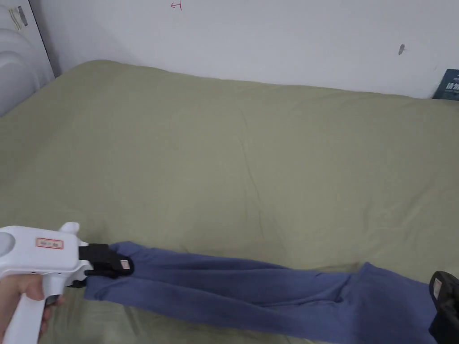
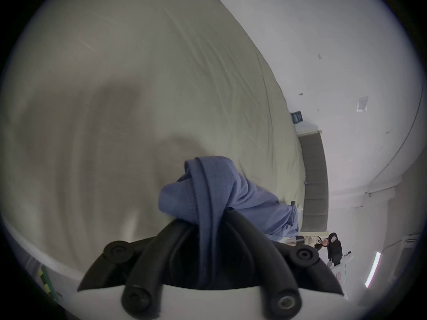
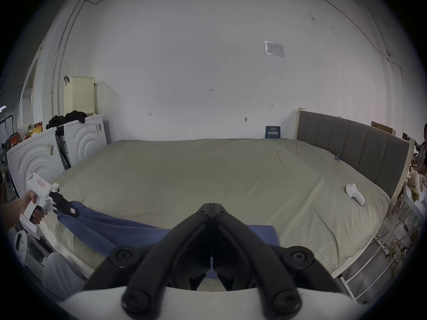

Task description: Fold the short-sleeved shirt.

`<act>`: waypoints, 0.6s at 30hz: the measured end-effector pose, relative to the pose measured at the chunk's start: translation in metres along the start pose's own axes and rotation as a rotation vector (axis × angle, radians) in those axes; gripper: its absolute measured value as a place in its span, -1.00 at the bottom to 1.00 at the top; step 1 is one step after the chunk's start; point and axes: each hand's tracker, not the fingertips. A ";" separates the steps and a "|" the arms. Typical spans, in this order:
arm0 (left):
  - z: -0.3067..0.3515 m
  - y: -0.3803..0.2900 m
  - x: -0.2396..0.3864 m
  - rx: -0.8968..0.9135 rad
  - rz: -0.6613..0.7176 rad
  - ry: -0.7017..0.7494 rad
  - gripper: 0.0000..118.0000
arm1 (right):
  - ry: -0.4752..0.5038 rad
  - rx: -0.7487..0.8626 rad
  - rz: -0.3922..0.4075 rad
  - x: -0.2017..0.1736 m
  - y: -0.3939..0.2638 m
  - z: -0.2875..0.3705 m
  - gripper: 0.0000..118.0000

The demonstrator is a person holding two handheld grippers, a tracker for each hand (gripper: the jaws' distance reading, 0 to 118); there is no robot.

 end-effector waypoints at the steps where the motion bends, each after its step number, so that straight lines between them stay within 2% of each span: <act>1: 0.008 0.002 -0.002 0.012 -0.005 0.027 -0.86 | 0.002 -0.001 -0.004 0.001 0.000 -0.001 -0.96; 3: 0.027 -0.001 0.004 0.038 -0.040 0.098 -0.85 | 0.004 -0.006 -0.011 0.003 -0.001 -0.002 -0.96; 6: 0.035 0.014 0.001 0.053 -0.048 0.106 -0.86 | 0.010 -0.015 -0.019 0.005 -0.003 -0.005 -0.96; 8: 0.039 0.014 0.023 0.079 -0.129 0.160 -0.85 | 0.015 -0.017 -0.028 0.007 -0.005 -0.005 -0.96; 9: 0.036 -0.007 0.053 0.081 -0.181 0.208 -0.85 | 0.015 -0.018 -0.032 0.007 -0.006 -0.004 -0.96; 13: 0.019 -0.028 0.115 0.066 -0.320 0.266 -0.85 | 0.021 -0.019 -0.042 0.011 -0.010 -0.001 -0.96; 18: -0.037 -0.061 0.176 -0.015 -0.475 0.323 -0.85 | 0.017 -0.032 -0.070 0.020 -0.016 0.001 -0.96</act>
